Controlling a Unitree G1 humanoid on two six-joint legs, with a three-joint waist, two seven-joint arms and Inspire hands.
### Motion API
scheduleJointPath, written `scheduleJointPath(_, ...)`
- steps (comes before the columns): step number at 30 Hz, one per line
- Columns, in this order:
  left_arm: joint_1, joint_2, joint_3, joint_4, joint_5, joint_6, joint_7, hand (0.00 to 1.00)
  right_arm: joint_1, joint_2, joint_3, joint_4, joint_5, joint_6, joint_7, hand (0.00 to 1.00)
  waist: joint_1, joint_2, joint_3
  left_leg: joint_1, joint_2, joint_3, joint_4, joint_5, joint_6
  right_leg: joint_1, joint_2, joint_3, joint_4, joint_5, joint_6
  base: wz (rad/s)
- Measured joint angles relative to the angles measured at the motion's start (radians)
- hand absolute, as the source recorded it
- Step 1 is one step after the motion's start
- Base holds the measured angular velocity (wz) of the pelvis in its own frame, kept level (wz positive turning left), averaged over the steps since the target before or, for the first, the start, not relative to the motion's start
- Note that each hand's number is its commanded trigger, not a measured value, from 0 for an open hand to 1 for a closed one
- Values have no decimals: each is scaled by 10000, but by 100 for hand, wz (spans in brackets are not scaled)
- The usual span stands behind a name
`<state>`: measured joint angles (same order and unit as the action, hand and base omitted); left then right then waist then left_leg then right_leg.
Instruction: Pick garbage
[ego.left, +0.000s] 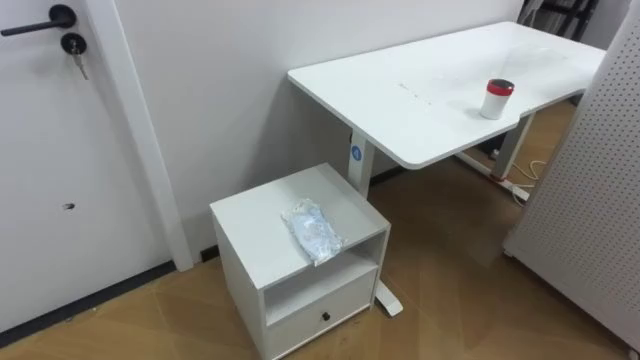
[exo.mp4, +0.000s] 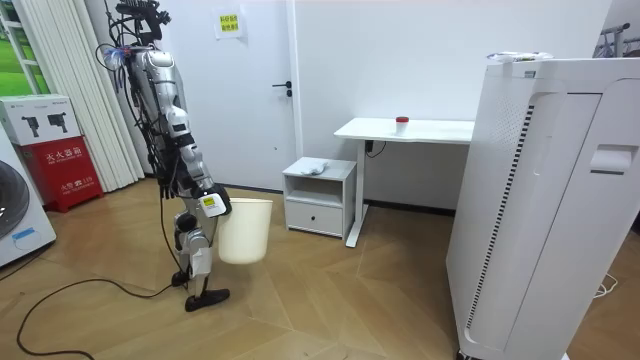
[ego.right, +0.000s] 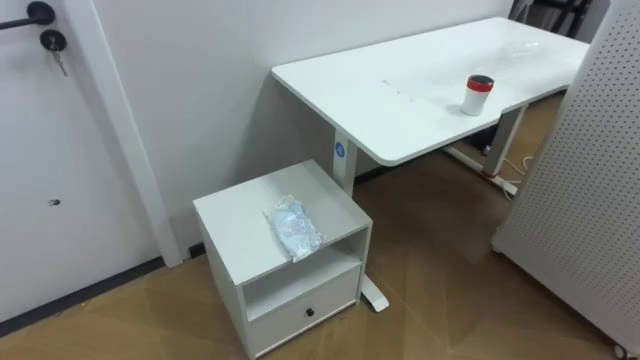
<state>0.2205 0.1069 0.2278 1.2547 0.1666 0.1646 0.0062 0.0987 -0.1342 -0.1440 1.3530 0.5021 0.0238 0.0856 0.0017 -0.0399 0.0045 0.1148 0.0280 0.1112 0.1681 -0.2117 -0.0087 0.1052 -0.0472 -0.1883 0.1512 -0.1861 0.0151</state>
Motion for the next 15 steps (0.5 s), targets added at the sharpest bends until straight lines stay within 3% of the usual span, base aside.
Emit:
scheduleJointPath(4, -33, 0, 1, -5, -40, -1, 7, 0, -8, -2, 1, -1, -1, -3, -3, 100, 0, 59, -6, -32, 1, 15, 2, -1, 0, -30, 5, 5, 25, 1, 0, 0)
scheduleJointPath(7, -146, -2, 0, -7, -275, -8, 36, 0, -52, -5, 0, -2, -2, -3, -37, 100, 1, 153, -57, -168, 1, 19, 5, -1, 1, -176, 4, 12, 75, 1, 0, 0)
scheduleJointPath(15, -144, 1, -26, -48, -289, -10, 52, 0, -55, -4, -15, 0, 22, -3, -29, 100, 0, 204, -29, -180, -10, 15, 16, -1, 1, -177, -5, 20, 27, 0, 1, 0)
